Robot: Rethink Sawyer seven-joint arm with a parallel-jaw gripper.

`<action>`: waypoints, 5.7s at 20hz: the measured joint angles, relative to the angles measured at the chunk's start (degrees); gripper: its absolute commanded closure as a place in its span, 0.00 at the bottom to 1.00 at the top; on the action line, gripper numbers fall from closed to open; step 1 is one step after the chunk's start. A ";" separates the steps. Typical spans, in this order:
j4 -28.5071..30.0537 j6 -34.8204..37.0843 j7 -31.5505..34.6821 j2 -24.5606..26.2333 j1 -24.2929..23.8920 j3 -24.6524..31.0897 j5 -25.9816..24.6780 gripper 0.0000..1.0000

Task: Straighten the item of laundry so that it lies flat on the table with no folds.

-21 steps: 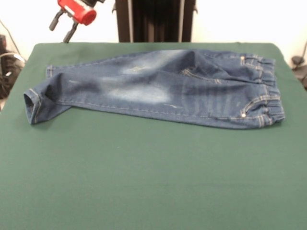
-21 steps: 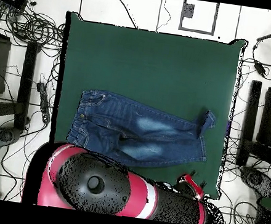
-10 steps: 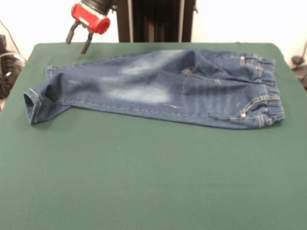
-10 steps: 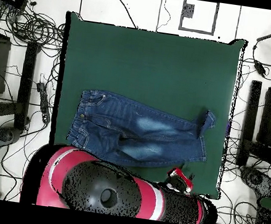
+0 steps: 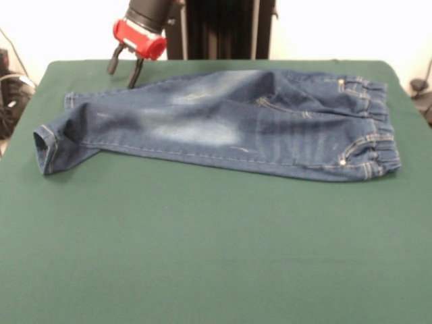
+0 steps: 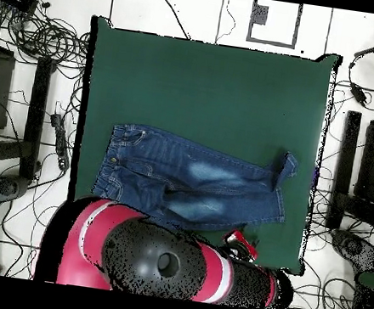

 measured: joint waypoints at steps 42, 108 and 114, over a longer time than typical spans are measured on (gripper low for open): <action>1.72 4.86 0.00 -7.30 -0.40 3.86 -4.55 0.00; -10.43 17.25 0.00 -13.96 -5.28 10.05 -22.04 0.00; -12.99 15.08 0.00 -9.00 -3.56 6.03 -17.21 0.00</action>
